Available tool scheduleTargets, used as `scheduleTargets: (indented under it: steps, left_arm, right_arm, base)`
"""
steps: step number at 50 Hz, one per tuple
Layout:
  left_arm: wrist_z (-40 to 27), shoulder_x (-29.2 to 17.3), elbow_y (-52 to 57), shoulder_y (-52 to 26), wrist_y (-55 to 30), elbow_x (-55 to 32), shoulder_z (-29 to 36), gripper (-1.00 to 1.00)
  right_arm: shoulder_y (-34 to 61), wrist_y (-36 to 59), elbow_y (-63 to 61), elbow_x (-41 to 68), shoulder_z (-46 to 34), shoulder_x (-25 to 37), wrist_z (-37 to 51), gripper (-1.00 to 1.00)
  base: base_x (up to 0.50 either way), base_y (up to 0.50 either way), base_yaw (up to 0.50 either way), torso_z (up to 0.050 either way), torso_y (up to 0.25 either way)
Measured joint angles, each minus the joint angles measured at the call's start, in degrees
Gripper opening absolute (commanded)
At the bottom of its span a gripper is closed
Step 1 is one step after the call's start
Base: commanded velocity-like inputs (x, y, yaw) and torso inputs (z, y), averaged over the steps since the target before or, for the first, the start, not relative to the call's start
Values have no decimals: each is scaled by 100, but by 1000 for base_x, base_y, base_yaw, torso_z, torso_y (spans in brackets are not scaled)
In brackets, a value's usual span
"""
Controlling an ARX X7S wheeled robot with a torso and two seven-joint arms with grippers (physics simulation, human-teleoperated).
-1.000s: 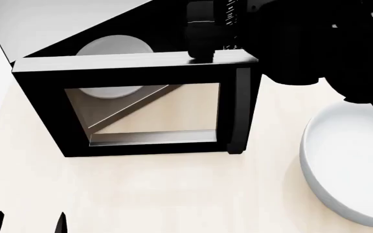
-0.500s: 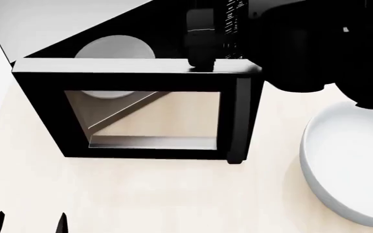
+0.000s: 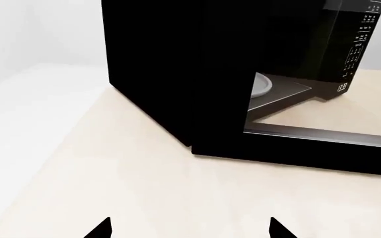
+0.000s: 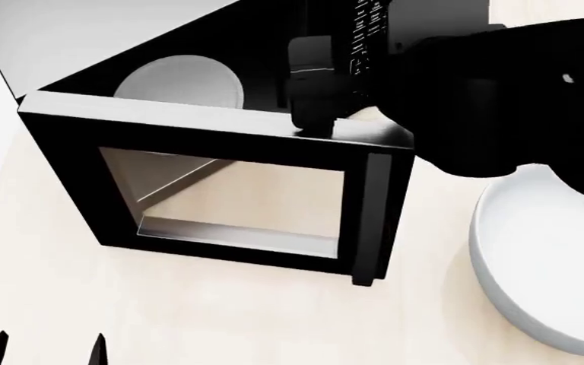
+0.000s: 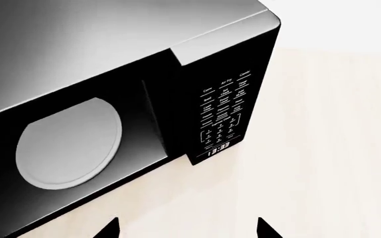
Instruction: Open the microwave.
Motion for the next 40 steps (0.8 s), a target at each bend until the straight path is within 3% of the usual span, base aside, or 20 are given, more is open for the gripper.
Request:
scheduleTargets:
  steps: [40]
  left_arm:
    - [-53, -43, 37, 13, 19, 1, 46, 100]
  right_arm:
    - [-338, -189, -1635, 263, 253, 532, 727, 100]
  base:
    - [0, 0, 0, -1, -3]
